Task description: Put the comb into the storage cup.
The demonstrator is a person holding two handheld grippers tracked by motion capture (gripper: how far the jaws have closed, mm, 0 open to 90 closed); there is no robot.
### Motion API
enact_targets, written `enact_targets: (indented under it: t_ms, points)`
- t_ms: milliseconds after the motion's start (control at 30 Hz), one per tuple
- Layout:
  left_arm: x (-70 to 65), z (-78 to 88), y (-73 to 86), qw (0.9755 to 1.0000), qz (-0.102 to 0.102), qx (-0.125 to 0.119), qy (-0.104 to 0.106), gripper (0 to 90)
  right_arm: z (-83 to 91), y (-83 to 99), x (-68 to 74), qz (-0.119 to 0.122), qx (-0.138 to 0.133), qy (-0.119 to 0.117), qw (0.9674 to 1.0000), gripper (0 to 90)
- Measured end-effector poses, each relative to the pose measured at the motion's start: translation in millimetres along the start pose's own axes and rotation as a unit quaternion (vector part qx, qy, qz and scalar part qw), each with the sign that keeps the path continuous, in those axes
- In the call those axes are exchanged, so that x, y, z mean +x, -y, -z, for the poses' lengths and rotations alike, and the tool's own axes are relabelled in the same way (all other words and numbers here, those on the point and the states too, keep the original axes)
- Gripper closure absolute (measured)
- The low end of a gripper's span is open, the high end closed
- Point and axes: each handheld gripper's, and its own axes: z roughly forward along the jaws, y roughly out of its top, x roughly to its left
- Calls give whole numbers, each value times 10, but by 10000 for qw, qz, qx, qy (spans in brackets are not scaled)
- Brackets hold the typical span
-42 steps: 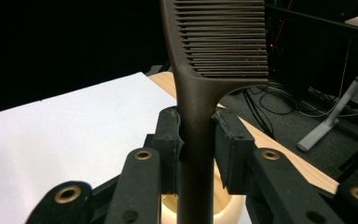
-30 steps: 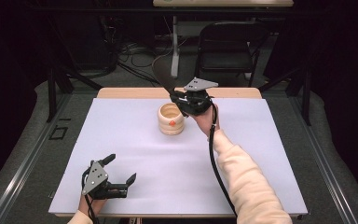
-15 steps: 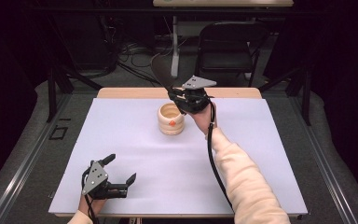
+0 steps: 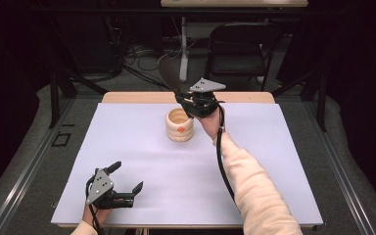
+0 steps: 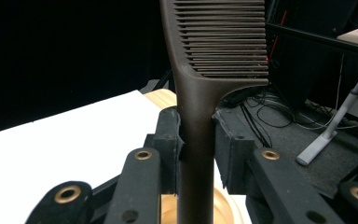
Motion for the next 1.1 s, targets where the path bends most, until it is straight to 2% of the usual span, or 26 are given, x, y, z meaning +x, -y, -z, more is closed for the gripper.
enact_targets:
  t_ms: [567,1100]
  points:
    - [-2,4,0,10000,6,-5,-14,7,-88,-1,-9,-15,-192,64,9998,722]
    - [-1,9,0,10000,0,-10,-20,7,-176,7,11,29,-266,107,9996,722]
